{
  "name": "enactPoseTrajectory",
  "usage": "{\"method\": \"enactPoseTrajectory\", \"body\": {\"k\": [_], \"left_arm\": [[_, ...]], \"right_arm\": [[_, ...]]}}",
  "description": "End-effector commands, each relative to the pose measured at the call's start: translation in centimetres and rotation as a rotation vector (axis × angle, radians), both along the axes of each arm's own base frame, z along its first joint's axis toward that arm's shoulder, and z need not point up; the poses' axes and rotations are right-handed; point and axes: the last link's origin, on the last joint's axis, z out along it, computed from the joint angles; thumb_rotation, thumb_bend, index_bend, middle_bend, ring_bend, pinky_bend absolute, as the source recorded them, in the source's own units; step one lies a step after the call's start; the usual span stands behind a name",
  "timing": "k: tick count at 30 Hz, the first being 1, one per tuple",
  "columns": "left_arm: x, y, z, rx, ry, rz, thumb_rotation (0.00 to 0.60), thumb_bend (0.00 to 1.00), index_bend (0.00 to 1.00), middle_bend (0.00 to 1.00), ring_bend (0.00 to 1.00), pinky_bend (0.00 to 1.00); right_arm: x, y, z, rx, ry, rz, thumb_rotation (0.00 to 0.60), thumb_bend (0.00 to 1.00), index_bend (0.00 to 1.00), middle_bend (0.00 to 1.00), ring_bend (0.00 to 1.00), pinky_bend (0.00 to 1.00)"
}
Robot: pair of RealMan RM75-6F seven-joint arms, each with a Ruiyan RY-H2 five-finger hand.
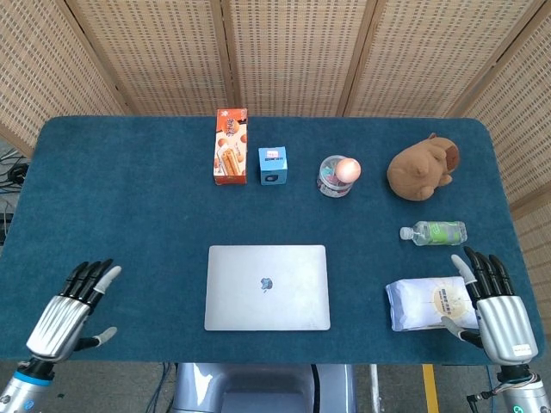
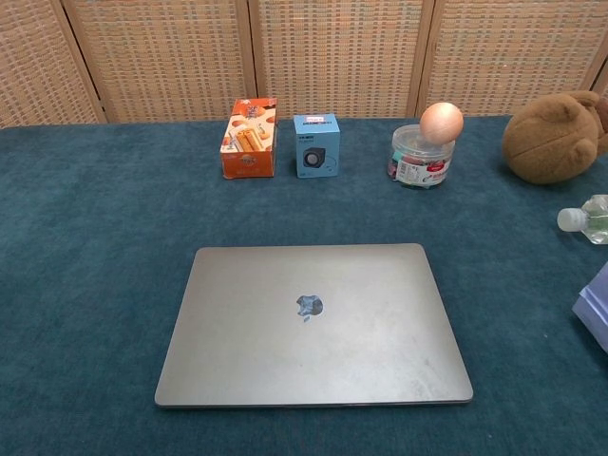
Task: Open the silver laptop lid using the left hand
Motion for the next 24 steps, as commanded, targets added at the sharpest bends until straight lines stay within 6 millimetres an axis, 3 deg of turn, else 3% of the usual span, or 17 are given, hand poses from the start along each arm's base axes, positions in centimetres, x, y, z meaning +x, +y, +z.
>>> {"method": "enactPoseTrajectory", "body": {"k": [1,8,13,24], "left_arm": [[1.5,1.0,-3.3,-0.142,-0.016,-0.166,0.6,0.07,0.0,0.0,0.0,0.0],[5.9,3.9,-9.3,-0.29,0.027,-0.407,0.6,0.07,0.0,0.0,0.0,0.0],[8.3,5.2,-13.3,-0.364,0.071,-0.478,0.6,0.12,0.0,0.0,0.0,0.0],[12.5,6.4,-17.8,-0.419,0.104,-0.524,0.6,0.18,0.0,0.0,0.0,0.0]], "right_arm": [[0.0,-0.1,0.0,0.003,-0.002,0.0,0.6,0.0,0.0,0.0,0.0,0.0],[-0.2,-0.4,-0.3,0.014,-0.001,-0.011,0.6,0.0,0.0,0.0,0.0,0.0],[-0.3,-0.5,-0.5,0.023,0.004,-0.018,0.6,0.0,0.0,0.0,0.0,0.0],[-0.5,-0.8,-0.7,0.033,0.008,-0.029,0.6,0.0,0.0,0.0,0.0,0.0]]}}
